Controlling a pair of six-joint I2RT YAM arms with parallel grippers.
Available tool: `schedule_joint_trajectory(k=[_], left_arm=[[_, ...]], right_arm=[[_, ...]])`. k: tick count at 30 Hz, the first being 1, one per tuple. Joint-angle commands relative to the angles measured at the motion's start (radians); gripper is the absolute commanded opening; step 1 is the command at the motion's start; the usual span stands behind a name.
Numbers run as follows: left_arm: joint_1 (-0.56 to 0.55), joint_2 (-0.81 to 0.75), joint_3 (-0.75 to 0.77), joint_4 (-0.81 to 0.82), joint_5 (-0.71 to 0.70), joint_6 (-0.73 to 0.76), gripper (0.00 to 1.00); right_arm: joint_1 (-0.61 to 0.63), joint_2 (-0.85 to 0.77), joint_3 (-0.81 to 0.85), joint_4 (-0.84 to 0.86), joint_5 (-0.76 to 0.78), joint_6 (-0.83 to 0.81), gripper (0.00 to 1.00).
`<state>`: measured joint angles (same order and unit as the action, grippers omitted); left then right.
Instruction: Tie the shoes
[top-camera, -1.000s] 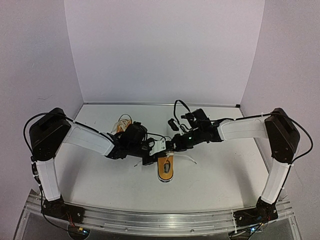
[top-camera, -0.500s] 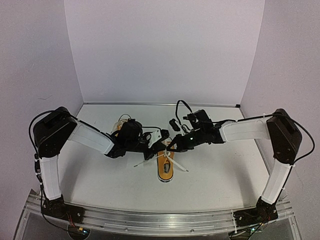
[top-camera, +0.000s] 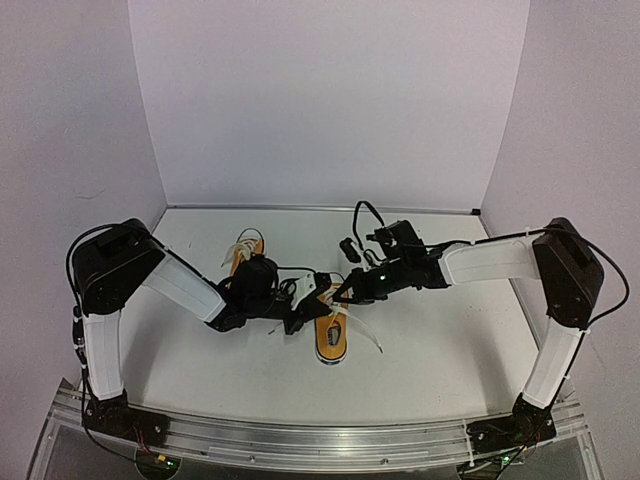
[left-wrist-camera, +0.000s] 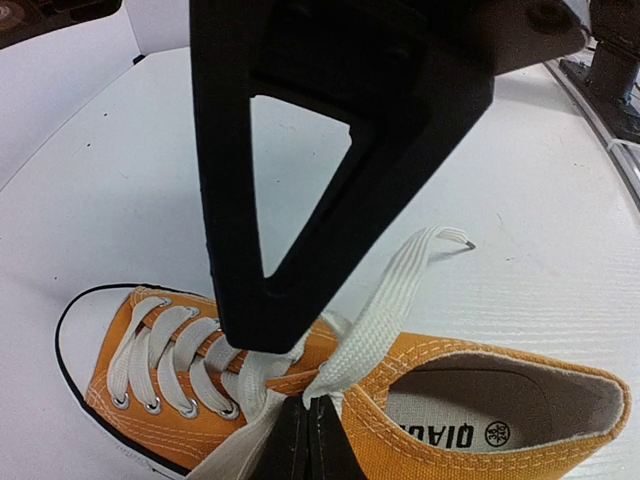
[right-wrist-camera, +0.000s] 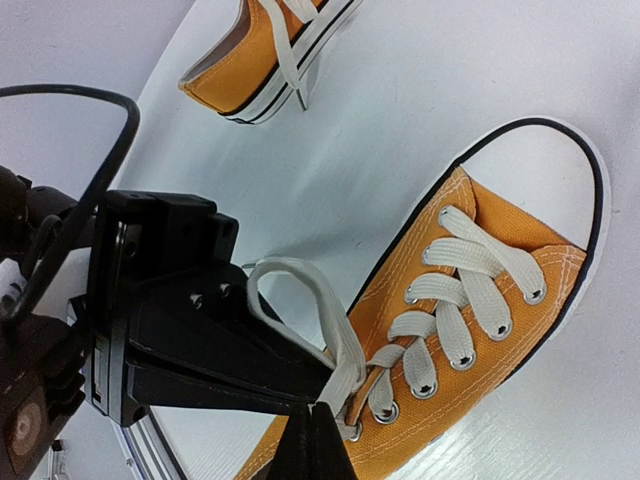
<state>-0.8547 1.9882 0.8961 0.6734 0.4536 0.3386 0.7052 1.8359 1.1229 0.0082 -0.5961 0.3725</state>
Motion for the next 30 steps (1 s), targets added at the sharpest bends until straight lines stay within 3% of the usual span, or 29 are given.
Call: schedule_joint_trajectory(k=[1,30], left_arm=[[-0.016,-0.055,-0.005,0.048,-0.006,-0.014,0.0],[0.023,0.157,0.037,0.411,0.083,-0.275,0.0]], right_arm=[[-0.005,-0.034,-0.003,0.038,0.011,0.005,0.0],[0.002,-0.041,-0.084,0.168,-0.124,0.057,0.0]])
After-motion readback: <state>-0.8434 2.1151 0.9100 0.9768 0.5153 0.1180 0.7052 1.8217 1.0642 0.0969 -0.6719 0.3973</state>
